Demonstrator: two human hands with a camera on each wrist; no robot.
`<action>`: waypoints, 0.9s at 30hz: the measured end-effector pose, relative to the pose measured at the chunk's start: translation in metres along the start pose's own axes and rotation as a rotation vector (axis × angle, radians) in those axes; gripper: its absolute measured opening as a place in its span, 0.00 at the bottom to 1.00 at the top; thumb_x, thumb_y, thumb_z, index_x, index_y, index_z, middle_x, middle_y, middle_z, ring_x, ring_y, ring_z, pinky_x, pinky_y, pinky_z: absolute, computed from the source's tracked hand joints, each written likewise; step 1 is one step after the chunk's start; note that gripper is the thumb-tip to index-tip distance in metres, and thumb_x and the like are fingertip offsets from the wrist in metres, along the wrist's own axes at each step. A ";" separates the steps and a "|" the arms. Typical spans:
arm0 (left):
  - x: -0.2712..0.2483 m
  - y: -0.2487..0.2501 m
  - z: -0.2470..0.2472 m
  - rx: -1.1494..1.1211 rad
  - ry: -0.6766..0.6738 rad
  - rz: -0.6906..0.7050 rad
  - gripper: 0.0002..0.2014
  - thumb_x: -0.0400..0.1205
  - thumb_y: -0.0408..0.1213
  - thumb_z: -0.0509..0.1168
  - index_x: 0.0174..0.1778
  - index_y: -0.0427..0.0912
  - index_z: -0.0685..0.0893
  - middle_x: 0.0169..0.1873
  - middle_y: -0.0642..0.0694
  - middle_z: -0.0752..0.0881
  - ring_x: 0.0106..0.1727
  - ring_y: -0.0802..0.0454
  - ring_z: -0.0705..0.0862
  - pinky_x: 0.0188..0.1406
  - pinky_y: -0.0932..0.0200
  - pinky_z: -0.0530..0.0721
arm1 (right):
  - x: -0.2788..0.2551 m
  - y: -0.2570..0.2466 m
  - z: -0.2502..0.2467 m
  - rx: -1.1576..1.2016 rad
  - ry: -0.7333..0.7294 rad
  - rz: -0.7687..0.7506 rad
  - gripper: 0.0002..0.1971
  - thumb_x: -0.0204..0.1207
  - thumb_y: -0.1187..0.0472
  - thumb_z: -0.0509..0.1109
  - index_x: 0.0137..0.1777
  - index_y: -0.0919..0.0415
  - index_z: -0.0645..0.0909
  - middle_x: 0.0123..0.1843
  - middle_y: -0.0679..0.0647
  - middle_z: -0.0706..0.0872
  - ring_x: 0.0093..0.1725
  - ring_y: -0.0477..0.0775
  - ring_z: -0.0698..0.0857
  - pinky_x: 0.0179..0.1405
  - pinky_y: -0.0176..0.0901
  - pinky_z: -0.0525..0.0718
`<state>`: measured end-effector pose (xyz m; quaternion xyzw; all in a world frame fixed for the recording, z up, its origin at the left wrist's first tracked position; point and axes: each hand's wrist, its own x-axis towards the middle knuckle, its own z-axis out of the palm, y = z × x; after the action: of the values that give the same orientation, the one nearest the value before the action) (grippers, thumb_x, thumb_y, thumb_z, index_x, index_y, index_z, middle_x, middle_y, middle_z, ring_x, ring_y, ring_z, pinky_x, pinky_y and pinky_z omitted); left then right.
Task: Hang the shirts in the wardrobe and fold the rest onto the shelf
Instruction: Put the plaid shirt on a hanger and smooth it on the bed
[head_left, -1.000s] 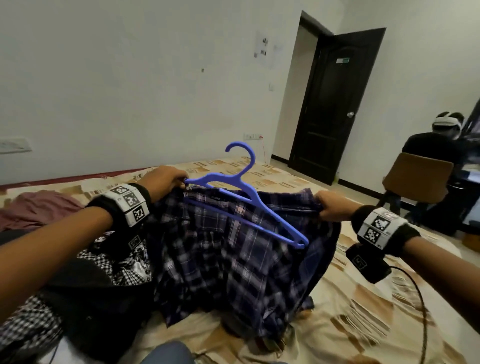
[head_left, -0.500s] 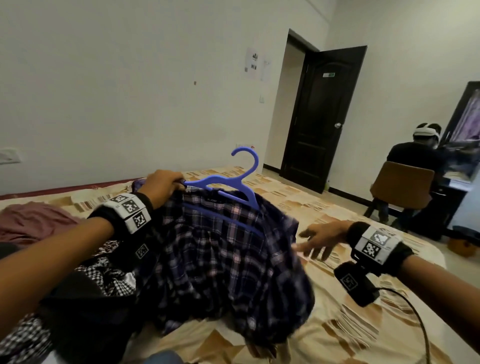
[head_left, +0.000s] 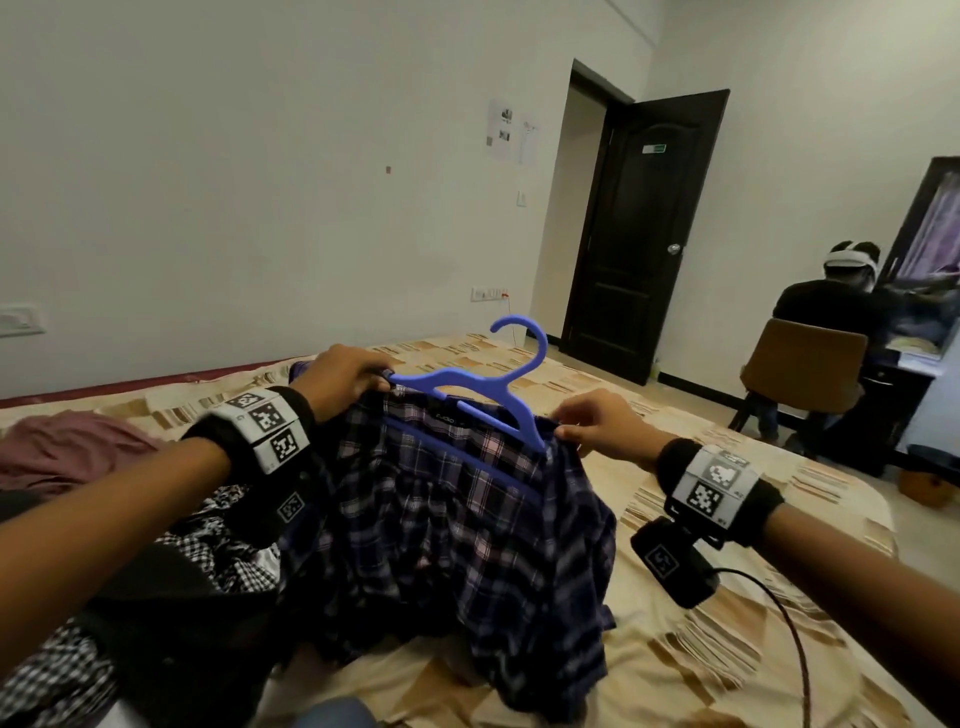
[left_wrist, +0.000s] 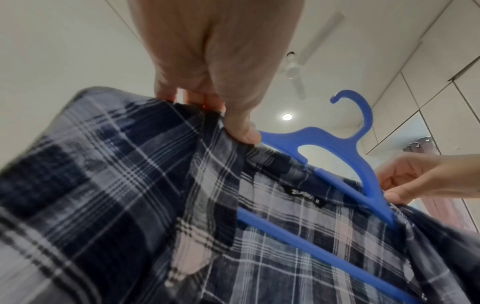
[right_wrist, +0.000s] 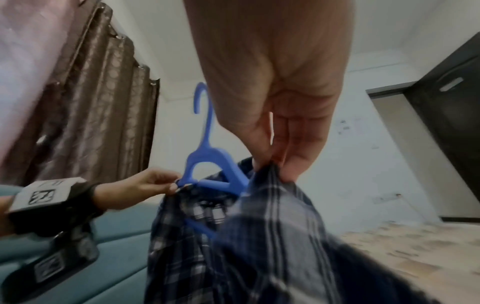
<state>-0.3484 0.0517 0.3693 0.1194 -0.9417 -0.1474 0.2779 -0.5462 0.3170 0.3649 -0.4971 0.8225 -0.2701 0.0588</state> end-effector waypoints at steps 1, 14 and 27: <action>-0.002 0.002 0.000 -0.031 0.008 0.022 0.07 0.79 0.28 0.67 0.51 0.32 0.88 0.45 0.35 0.89 0.46 0.45 0.83 0.39 0.60 0.68 | 0.001 0.007 -0.003 0.110 -0.006 0.060 0.10 0.80 0.67 0.66 0.57 0.67 0.84 0.52 0.65 0.87 0.50 0.60 0.85 0.54 0.52 0.85; 0.007 0.013 0.022 -0.160 0.071 0.008 0.09 0.77 0.24 0.69 0.52 0.30 0.88 0.46 0.34 0.89 0.46 0.49 0.82 0.39 0.67 0.68 | -0.002 -0.042 -0.017 0.293 -0.078 -0.103 0.15 0.82 0.59 0.61 0.66 0.62 0.76 0.60 0.55 0.84 0.58 0.55 0.83 0.52 0.43 0.83; 0.031 0.034 0.022 -0.431 -0.073 0.001 0.12 0.84 0.34 0.61 0.57 0.35 0.86 0.50 0.44 0.88 0.51 0.59 0.84 0.62 0.59 0.77 | 0.011 -0.042 0.006 0.265 0.174 -0.236 0.08 0.82 0.65 0.62 0.55 0.66 0.82 0.44 0.51 0.85 0.44 0.58 0.88 0.39 0.39 0.89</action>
<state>-0.3909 0.0787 0.3781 0.0512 -0.8979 -0.3494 0.2628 -0.5171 0.2904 0.3831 -0.5527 0.7177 -0.4230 0.0203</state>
